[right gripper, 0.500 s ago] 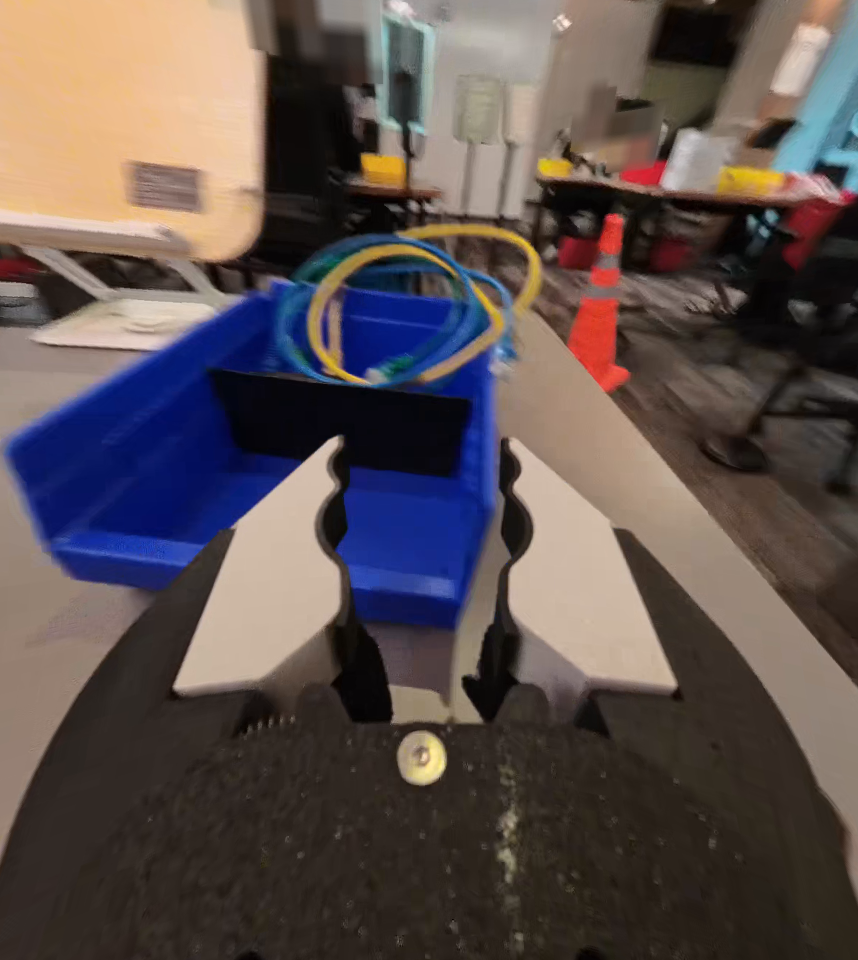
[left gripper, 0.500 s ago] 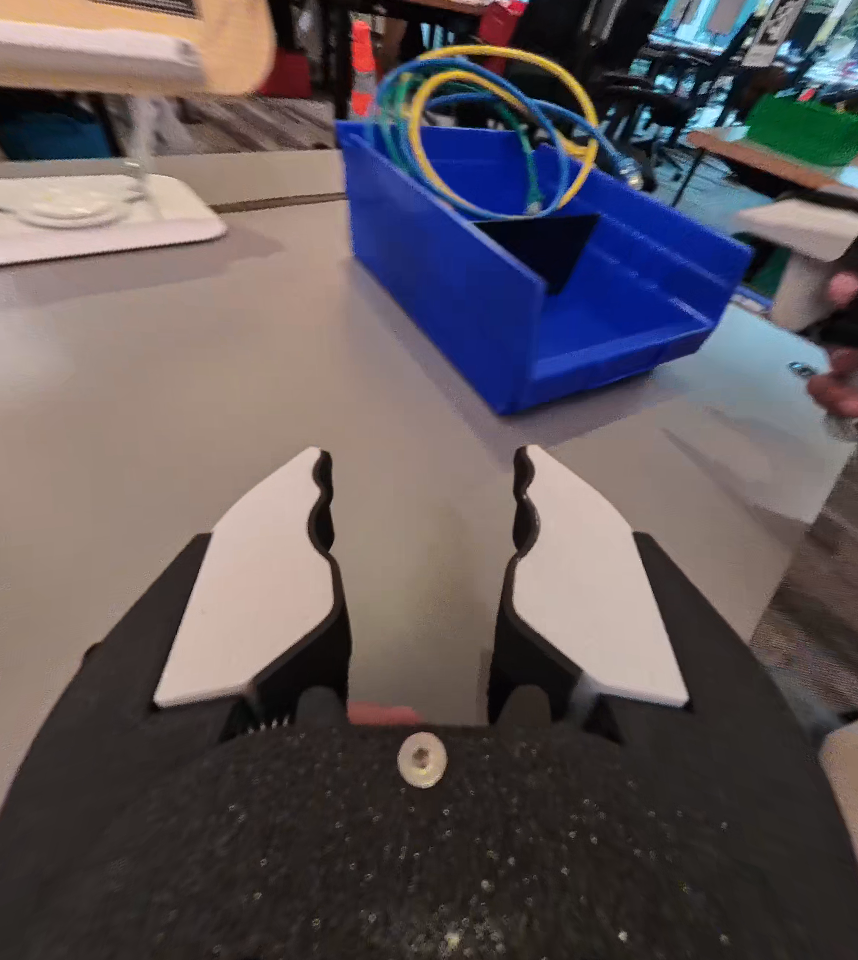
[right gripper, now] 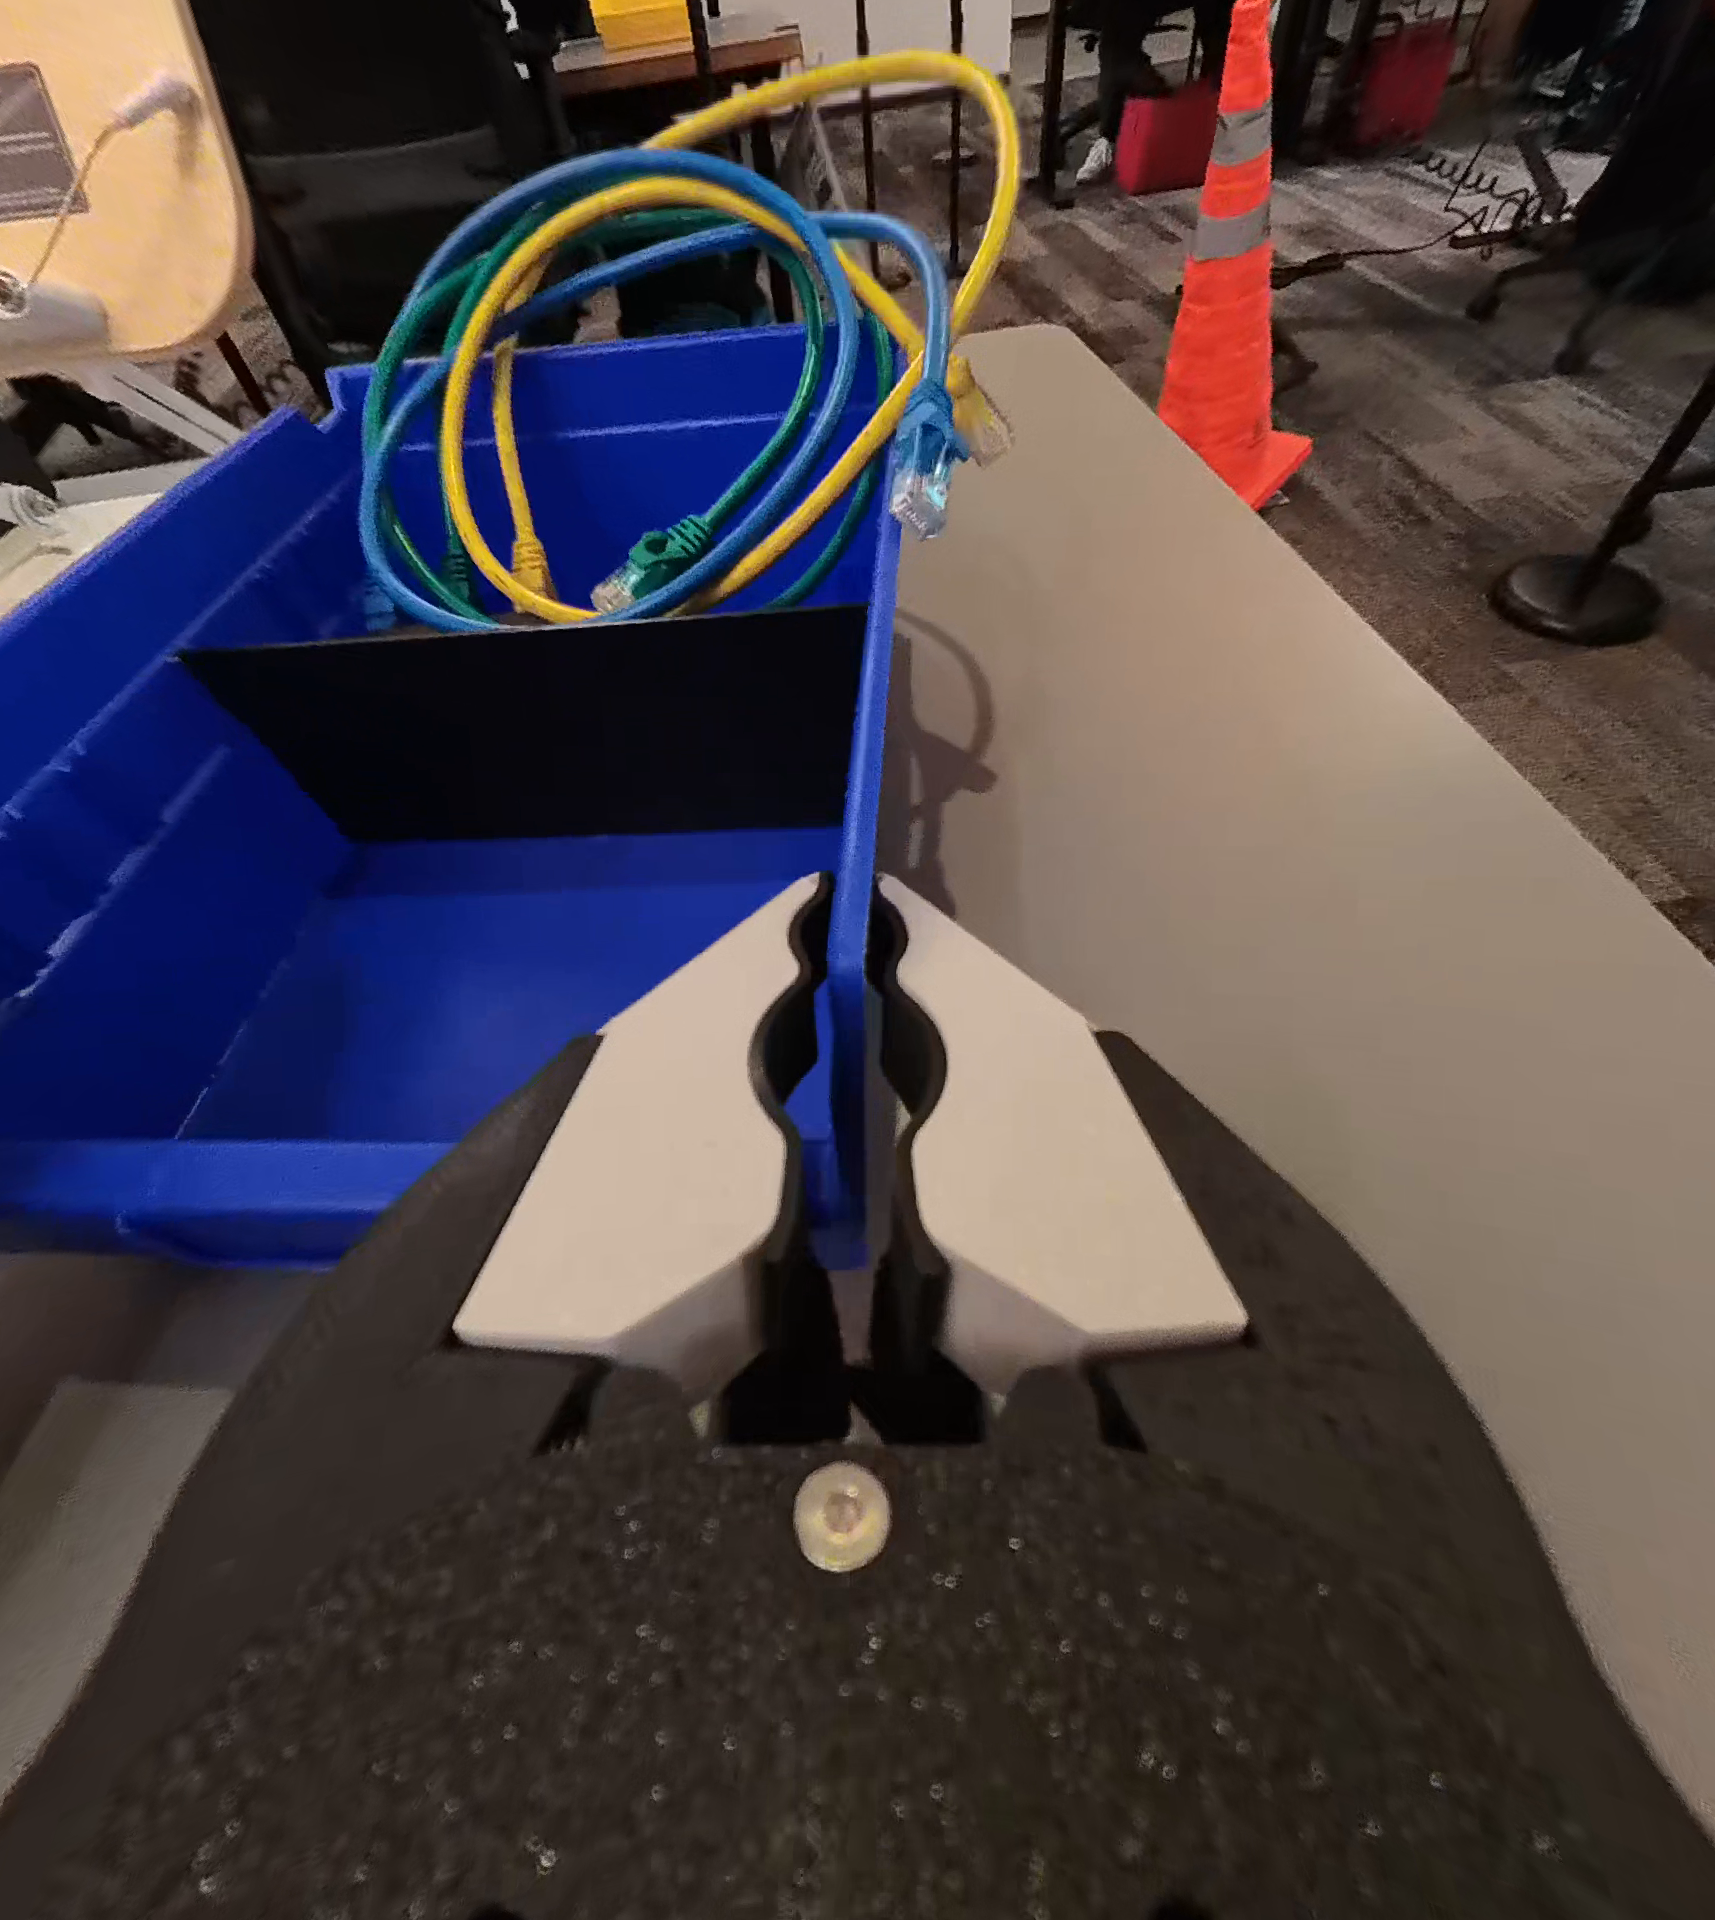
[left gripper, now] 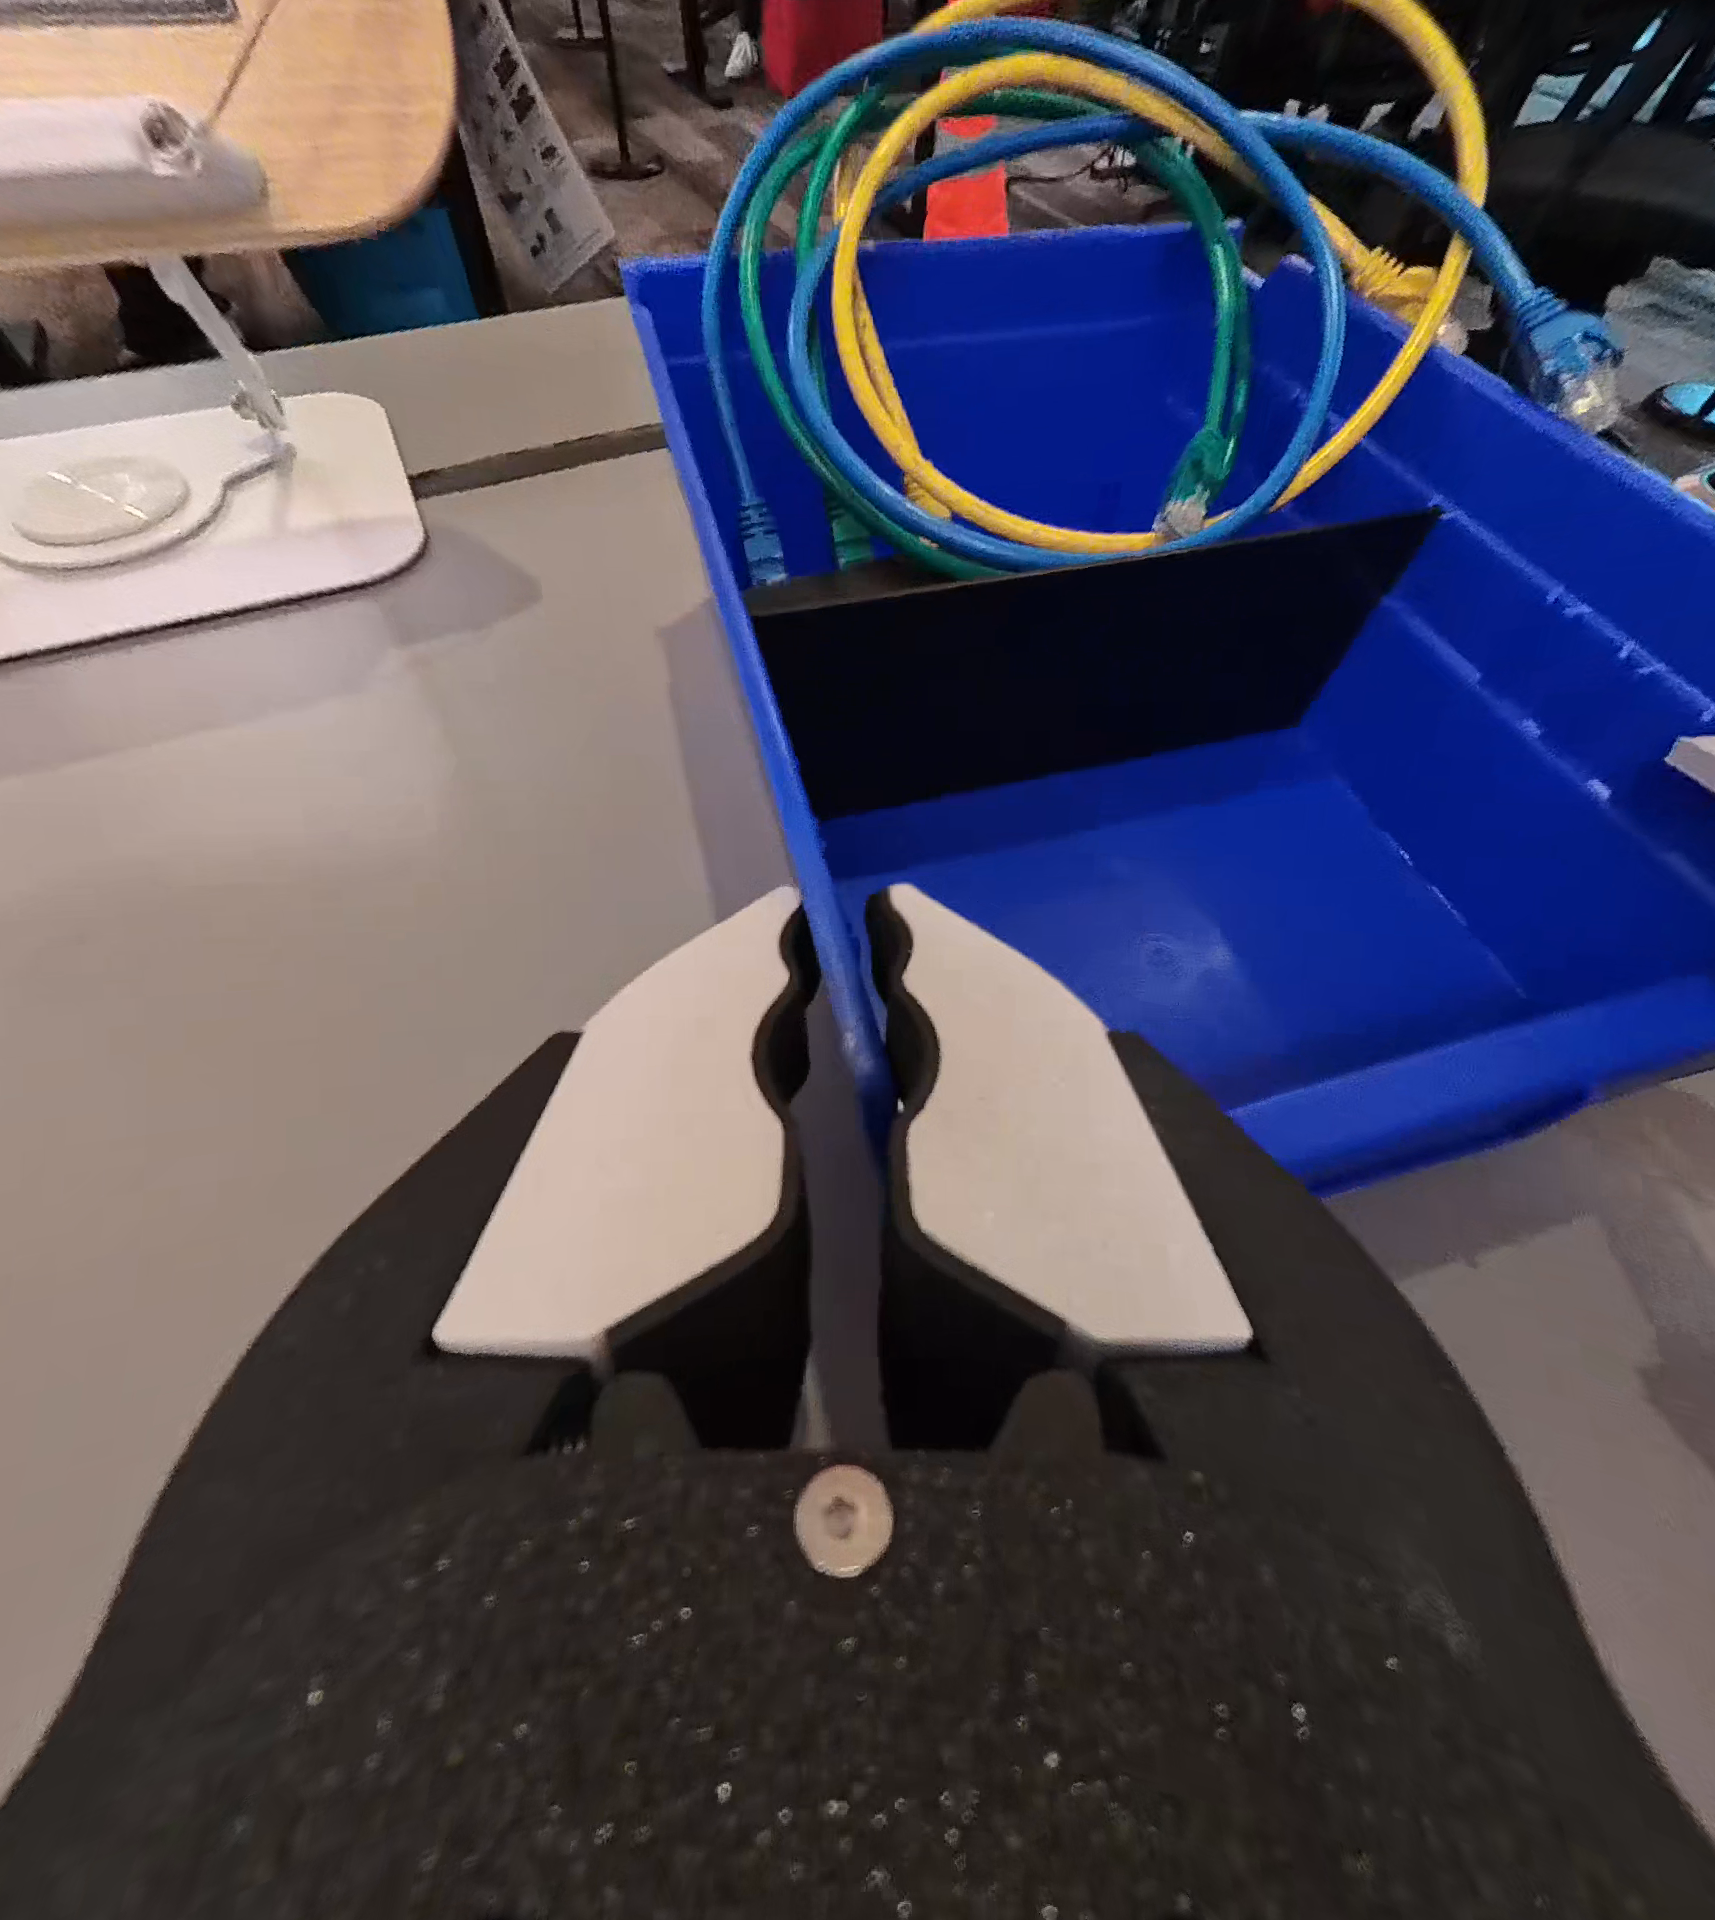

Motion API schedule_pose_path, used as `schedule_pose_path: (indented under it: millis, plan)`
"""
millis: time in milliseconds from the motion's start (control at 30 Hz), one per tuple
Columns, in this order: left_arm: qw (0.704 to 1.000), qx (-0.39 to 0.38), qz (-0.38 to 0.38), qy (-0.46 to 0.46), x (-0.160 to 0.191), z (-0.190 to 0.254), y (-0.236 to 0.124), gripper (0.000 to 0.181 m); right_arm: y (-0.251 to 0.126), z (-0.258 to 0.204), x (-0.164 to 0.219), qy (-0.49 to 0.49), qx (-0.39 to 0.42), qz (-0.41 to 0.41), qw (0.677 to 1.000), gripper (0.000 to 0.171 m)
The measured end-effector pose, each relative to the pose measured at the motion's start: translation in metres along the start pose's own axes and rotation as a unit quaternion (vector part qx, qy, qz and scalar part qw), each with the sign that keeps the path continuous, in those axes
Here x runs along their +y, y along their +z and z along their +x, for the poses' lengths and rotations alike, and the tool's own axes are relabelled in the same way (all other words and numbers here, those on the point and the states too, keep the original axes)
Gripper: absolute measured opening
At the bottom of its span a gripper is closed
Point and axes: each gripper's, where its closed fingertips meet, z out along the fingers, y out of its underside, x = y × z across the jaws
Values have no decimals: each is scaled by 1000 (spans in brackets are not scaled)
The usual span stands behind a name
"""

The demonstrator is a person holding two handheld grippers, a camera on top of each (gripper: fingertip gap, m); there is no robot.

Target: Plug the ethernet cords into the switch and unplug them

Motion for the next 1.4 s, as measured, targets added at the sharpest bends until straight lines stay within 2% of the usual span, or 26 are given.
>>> schedule_pose_path:
  millis: [133,267,433,600,700,767,833,900,967,1067,1133,1200,1267,1333,1400]
  plan:
    - [999,-29,33,10,-7,-21,-31,8,-13,-30,-8,0,-27,20,999,3]
    - [996,-64,61,17,-6,-61,-80,9,-31,-85,-16,-15,-67,46,997,4]
    - [992,-117,53,1,23,-132,-135,7,-43,-174,9,-45,-133,29,990,4]
    - [988,-149,28,-31,60,-178,-152,5,-36,-226,36,-84,-149,-4,985,4]
    - [992,-122,15,-28,59,-179,-144,11,-25,-225,37,-113,-128,3,985,5]
    - [997,-68,10,-44,58,-170,-143,19,-22,-224,36,-99,-142,3,985,5]
    - [996,9,3,-84,53,-157,-152,45,-27,-228,37,-96,-182,-1,979,15]
    - [992,41,20,-119,44,-160,-177,61,-39,-229,35,-99,-220,4,971,24]
    - [992,-9,13,-121,51,-197,-209,58,-53,-225,32,-109,-245,26,963,28]
    - [982,-143,25,-122,73,-297,-269,55,-69,-217,26,-133,-257,52,956,33]
    - [973,-193,32,-125,89,-363,-295,53,-76,-214,19,-138,-253,67,955,36]
    - [976,-177,12,-130,100,-406,-294,52,-82,-218,16,-142,-252,78,954,38]
    - [978,-163,-37,-127,110,-434,-277,54,-93,-229,14,-151,-259,93,949,40]
    - [984,-129,-33,-122,100,-442,-255,63,-109,-244,13,-167,-270,111,942,40]
    - [984,-139,-32,-107,97,-458,-237,56,-124,-263,17,-185,-282,118,934,39]
